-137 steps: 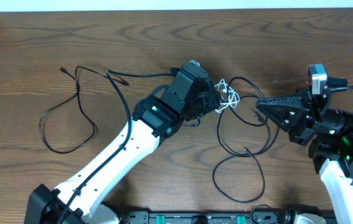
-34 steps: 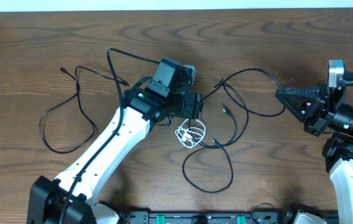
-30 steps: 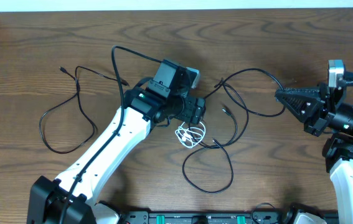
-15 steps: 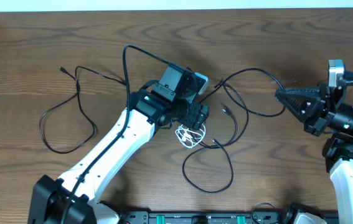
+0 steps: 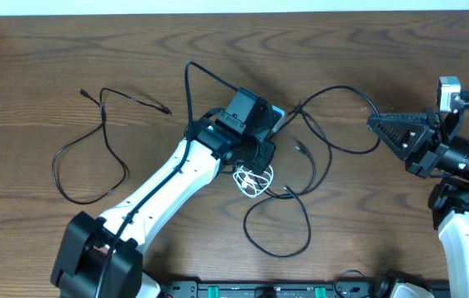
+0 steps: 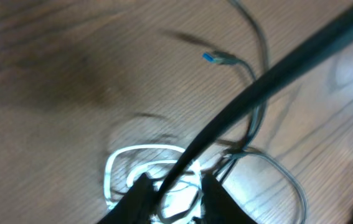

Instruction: Untangle cables

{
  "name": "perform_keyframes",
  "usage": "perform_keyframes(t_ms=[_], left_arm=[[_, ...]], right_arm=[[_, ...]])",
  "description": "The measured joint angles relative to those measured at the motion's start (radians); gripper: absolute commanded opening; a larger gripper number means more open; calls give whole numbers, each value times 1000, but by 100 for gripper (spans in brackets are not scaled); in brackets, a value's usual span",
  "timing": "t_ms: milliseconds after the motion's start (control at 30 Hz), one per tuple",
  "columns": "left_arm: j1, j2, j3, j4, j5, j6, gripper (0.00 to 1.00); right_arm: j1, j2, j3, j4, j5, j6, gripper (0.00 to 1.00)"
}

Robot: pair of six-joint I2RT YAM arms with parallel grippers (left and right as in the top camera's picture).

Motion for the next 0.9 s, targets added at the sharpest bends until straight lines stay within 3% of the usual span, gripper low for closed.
perform_keyframes(t_ms=[533, 633, 700, 733, 767, 900], left_arm=[[0, 14, -2, 101, 0, -4, 8], [0, 11, -2, 140, 0, -9, 7], [1, 0, -2, 167, 0, -24, 7], [3, -11, -2, 181, 0, -30, 8], [6, -22, -2, 193, 0, -35, 7], [39, -98, -2, 256, 0, -78, 8]], right_arm=[[0, 0, 0, 0, 6, 15, 4], [0, 0, 0, -1, 6, 14, 20], [0, 0, 0, -1, 7, 4, 42], [0, 0, 0, 0, 6, 0, 62], [0, 0, 0, 2, 5, -12, 99], [0, 0, 0, 1, -1, -42, 99]])
